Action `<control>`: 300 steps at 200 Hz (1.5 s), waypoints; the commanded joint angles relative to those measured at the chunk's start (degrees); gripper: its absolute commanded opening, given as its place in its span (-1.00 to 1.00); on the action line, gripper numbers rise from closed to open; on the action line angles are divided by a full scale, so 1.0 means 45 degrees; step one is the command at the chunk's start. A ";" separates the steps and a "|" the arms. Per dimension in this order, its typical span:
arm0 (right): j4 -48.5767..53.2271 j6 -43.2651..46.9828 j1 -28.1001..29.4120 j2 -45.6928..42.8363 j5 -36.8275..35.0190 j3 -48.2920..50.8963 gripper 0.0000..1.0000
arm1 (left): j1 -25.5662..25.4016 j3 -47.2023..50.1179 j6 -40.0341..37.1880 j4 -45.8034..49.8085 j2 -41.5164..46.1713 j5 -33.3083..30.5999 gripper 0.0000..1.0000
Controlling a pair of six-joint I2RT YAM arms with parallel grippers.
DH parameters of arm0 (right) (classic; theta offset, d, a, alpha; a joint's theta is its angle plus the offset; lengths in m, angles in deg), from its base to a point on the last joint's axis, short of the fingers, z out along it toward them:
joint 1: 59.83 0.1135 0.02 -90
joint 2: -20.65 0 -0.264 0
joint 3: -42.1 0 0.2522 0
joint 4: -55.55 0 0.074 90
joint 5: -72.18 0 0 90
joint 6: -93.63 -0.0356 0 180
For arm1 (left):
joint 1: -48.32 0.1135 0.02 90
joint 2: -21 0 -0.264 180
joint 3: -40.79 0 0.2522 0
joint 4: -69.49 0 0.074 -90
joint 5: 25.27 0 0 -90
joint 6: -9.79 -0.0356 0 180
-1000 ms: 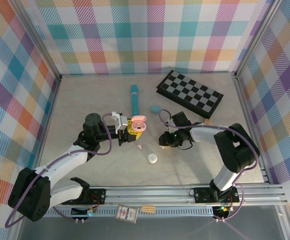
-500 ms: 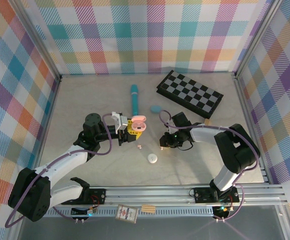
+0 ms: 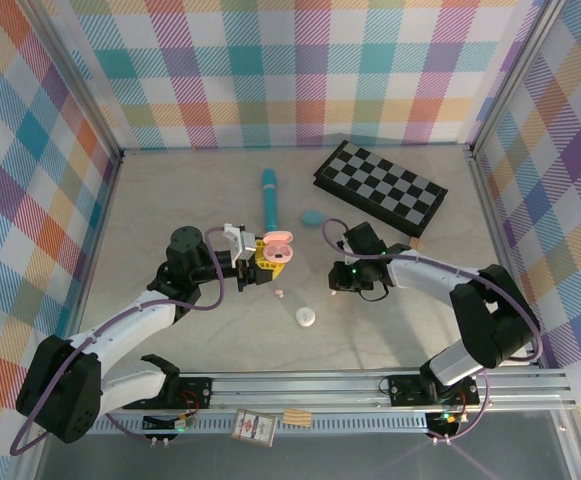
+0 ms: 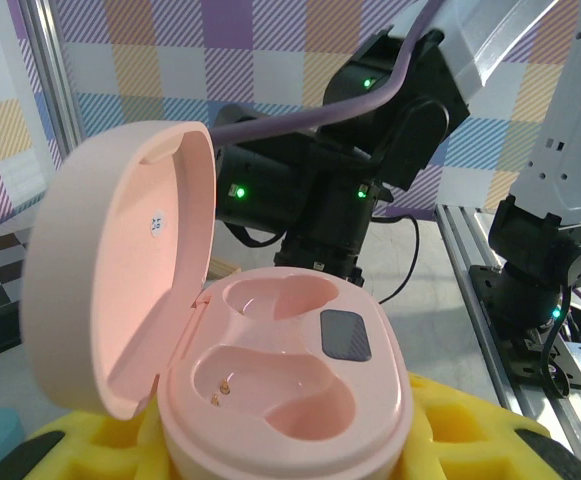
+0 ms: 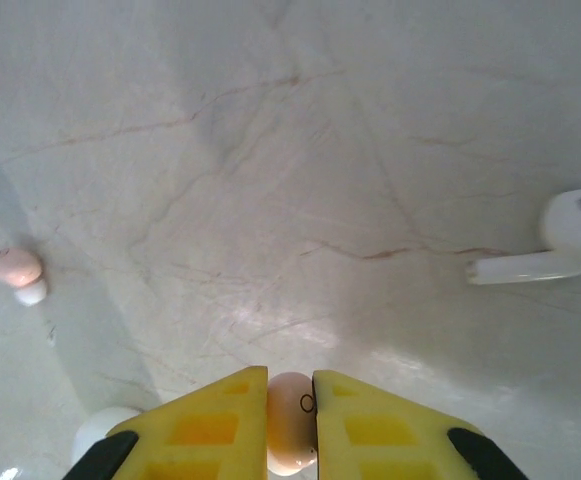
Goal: Insert the wireless bluetooth earbuds into the charging case
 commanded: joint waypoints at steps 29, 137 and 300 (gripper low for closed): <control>0.2129 -0.0853 0.0603 0.0025 -0.3571 -0.1080 -0.67 | 0.0104 -0.0371 -0.0294 -0.0002 0.0083 0.0128 -0.31; 0.2509 -0.1223 0.1682 0.0248 -0.5026 -0.1549 -0.51 | 0.0089 -0.0419 -0.0518 0.0420 0.0280 0.0014 -0.31; 0.2784 -0.7322 0.1813 0.0421 0.1397 0.0175 -0.21 | 0.0148 -0.0139 -0.0616 0.0103 0.0419 -0.0300 -0.31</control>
